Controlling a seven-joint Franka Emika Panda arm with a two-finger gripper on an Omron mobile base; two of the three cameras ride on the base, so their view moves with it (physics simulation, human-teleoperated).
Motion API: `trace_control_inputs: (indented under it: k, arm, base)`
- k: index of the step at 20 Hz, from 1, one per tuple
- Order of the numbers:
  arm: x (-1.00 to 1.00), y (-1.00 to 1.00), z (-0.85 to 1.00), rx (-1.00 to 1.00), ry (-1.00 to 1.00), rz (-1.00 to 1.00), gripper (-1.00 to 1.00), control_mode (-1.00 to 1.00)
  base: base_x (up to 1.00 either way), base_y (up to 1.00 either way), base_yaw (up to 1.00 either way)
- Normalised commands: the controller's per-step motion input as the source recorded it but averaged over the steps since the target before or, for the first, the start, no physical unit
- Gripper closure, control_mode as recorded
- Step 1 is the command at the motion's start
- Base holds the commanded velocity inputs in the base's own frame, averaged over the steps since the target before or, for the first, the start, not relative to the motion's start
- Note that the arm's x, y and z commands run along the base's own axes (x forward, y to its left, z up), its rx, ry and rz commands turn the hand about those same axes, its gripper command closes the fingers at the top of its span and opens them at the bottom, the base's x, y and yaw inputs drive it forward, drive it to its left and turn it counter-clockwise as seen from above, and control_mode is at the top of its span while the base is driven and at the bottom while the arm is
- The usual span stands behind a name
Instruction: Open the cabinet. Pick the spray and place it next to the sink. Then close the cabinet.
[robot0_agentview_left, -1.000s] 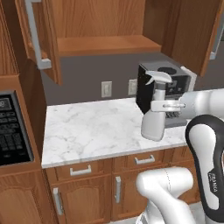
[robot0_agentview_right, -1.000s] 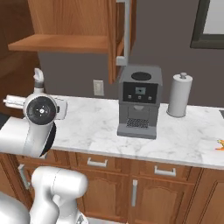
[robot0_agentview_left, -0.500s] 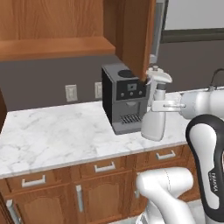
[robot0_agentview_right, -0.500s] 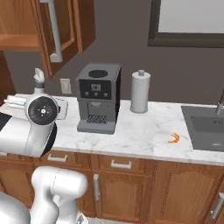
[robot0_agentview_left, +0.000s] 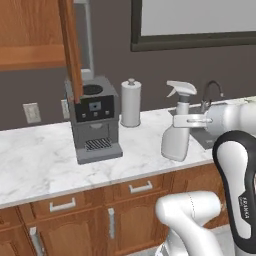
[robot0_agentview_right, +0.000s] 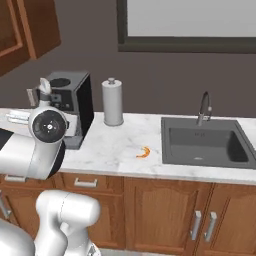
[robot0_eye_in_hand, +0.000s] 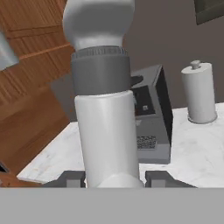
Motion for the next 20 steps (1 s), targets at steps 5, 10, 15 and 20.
trace_control_inputs:
  k: [5, 10, 15, 20]
  arm:
    - [0.00, 0.00, 0.00, 0.00, 0.00, 0.00, 1.00, 1.00]
    - [0.00, 0.00, 0.00, 0.00, 0.00, 0.00, 1.00, 1.00]
    - [0.00, 0.00, 0.00, 0.00, 0.00, 0.00, 1.00, 1.00]
    - [0.00, 0.00, 0.00, 0.00, 0.00, 0.00, 1.00, 1.00]
  base:
    - [0.13, -0.79, -0.01]
    - [0.40, -0.58, 0.00]
    - [0.67, -0.26, 0.05]
    - [0.58, -0.23, 0.03]
